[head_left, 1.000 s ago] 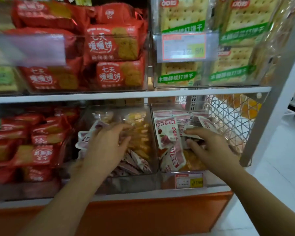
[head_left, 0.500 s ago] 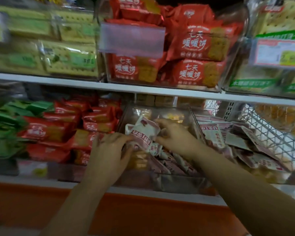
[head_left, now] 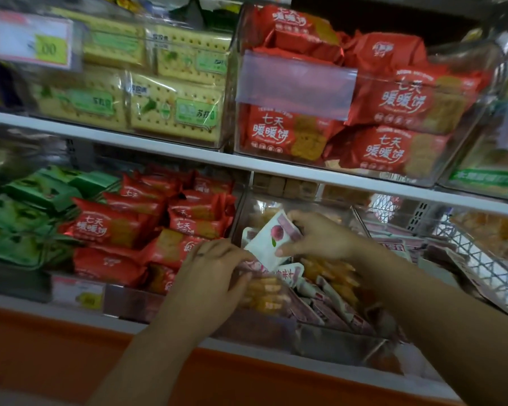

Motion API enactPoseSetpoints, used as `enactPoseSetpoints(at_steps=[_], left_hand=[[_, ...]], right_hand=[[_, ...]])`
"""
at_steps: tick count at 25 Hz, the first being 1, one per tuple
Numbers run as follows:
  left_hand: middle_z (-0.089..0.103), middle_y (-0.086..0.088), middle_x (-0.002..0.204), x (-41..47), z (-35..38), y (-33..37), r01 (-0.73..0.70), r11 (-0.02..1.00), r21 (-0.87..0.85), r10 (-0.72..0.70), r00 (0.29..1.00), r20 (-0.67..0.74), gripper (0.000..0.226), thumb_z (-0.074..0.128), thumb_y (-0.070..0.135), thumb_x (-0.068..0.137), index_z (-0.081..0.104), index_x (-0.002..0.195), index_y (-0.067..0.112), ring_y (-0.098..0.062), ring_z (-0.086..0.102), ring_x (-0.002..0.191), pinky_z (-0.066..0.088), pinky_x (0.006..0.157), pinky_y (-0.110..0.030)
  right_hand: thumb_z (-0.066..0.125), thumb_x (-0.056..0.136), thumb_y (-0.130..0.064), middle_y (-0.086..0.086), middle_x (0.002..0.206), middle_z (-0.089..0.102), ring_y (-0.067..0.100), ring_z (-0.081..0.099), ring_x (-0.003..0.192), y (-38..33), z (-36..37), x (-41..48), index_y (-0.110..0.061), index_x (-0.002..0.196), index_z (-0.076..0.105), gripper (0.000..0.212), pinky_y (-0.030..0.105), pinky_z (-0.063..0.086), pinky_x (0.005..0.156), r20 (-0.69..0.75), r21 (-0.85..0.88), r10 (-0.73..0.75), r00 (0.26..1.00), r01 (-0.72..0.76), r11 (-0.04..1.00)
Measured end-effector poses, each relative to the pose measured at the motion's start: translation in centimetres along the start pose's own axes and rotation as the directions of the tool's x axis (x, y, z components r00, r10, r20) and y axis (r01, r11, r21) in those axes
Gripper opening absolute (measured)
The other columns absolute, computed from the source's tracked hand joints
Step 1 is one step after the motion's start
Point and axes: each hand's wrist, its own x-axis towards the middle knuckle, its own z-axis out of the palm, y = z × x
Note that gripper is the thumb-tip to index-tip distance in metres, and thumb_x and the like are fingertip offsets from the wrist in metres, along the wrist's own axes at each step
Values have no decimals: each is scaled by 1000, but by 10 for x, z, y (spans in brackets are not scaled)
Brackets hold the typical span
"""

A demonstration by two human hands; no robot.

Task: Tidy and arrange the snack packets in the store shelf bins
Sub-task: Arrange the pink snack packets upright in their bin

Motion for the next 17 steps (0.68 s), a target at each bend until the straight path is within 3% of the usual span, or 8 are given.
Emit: enactPoseSetpoints(at_steps=[3,5,6,9,11,13,14,17], left_hand=[[58,10,116,-1,0,0,12,1000,-1,-12,1000,-4,28,61,27,87,64,115,28,-11,46,115,34,105,-37],[59,10,115,-2,0,2,7,1000,15,-6,1000,-5,27,62,26,86,64,113,28,-12,47,115,34,105,-39],[58,10,115,-3,1,2,1,1000,17,-1,1000,-10,26,62,26,86,64,113,28,-11,47,113,35,104,-39],[55,11,118,-2,1,2,5,1000,16,-4,999,-32,26,61,28,87,63,114,30,-11,48,110,36,103,-37],[59,9,114,0,4,7,-9,999,40,10,1000,-23,26,63,26,86,64,112,29,-14,51,109,37,103,-43],[62,6,111,1,12,13,-22,998,62,22,1000,-8,22,61,24,87,66,108,27,-17,55,107,38,102,-49],[63,5,111,2,15,15,-21,998,59,21,1000,0,20,59,23,87,67,106,27,-18,56,107,38,101,-50],[63,3,118,2,22,21,11,999,52,-13,1000,29,20,54,22,91,66,106,27,-21,56,109,36,102,-50]], right_hand=[[73,76,-32,-6,96,66,6,62,88,2,10,-11,-22,95,62,24,27,52,83,64,-95,-11,998,17,995],[67,70,-50,7,99,66,20,63,90,0,14,-18,-10,98,62,49,45,51,84,11,-138,-24,1000,25,990],[65,68,-53,10,97,67,22,63,88,-1,14,-20,-9,96,63,52,45,52,82,-29,-139,-42,999,38,990],[65,84,-33,-3,84,66,7,60,72,3,3,-50,-28,89,64,6,19,48,63,-318,-119,-104,942,69,990],[60,90,-25,-8,85,67,5,60,72,19,-4,-86,-35,103,62,17,14,45,62,-567,-204,-145,811,33,979],[57,91,-20,2,97,70,19,64,83,50,-12,-115,-22,114,65,25,25,47,69,-744,-352,-241,624,-59,934],[55,90,-17,8,99,70,27,64,84,65,-17,-125,-16,116,65,28,27,45,69,-774,-388,-226,592,-162,907],[46,93,-16,15,110,68,36,62,93,97,-35,-136,-13,119,63,31,33,46,69,-743,-419,-80,665,-368,830]])
